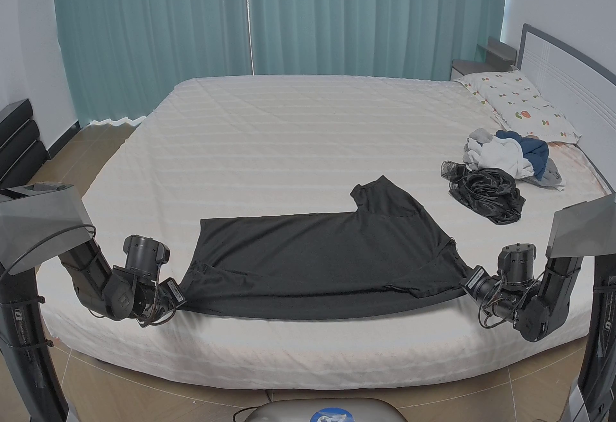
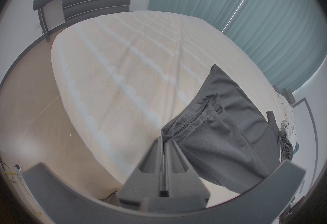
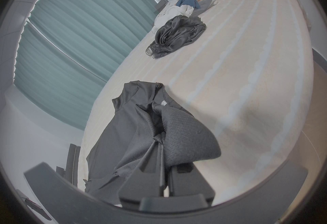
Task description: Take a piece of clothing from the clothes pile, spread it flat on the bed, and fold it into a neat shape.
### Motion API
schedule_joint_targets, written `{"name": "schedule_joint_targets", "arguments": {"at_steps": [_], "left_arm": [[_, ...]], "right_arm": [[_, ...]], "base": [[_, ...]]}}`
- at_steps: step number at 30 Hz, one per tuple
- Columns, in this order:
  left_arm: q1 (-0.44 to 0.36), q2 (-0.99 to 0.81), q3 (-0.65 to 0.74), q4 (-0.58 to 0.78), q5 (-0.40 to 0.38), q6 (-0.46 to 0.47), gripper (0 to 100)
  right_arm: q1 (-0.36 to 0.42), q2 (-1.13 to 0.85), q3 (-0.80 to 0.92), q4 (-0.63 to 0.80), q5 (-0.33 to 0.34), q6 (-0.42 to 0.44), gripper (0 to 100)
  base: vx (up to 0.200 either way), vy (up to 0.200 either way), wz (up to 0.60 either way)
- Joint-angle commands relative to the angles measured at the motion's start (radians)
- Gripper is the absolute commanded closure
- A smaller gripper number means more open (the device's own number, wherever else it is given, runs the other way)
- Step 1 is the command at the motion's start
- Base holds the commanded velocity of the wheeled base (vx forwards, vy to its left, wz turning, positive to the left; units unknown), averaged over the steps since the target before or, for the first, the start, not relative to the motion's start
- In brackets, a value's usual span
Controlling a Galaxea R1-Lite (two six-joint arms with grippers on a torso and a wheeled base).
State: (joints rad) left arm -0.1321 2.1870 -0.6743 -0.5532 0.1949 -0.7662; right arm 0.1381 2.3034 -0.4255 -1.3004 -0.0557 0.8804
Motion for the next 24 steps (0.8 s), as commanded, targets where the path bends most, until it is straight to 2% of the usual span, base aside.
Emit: {"name": "schedule_joint_targets", "arguments": {"at_steps": [1, 8, 9, 10, 19, 24], "left_arm": [[-0.003, 0.023, 0.002, -0.001, 0.000, 0.001, 100], [-0.009, 0.036, 0.019, -0.005, -0.002, 0.002, 100], [-0.009, 0.036, 0.019, -0.005, -0.002, 0.002, 0], [-0.009, 0.045, 0.019, -0.007, -0.005, 0.004, 0], [-0.004, 0.045, 0.013, -0.008, -0.037, 0.001, 0], [0.028, -0.018, 0.009, -0.004, -0.041, -0.001, 0]], "right_arm": [[0.005, 0.033, -0.001, 0.000, -0.001, -0.001, 100], [0.008, 0.047, 0.010, 0.000, -0.001, -0.023, 100], [0.008, 0.047, 0.010, 0.000, -0.001, -0.023, 100], [0.009, 0.059, 0.010, -0.002, -0.001, -0.024, 0], [0.006, 0.051, 0.014, -0.014, 0.002, -0.023, 0], [-0.032, -0.073, 0.034, 0.000, 0.004, -0.034, 0]], "base": [[0.000, 0.000, 0.00], [0.000, 0.000, 0.00], [0.000, 0.000, 0.00], [0.000, 0.000, 0.00], [0.000, 0.000, 0.00], [0.000, 0.000, 0.00]]}}
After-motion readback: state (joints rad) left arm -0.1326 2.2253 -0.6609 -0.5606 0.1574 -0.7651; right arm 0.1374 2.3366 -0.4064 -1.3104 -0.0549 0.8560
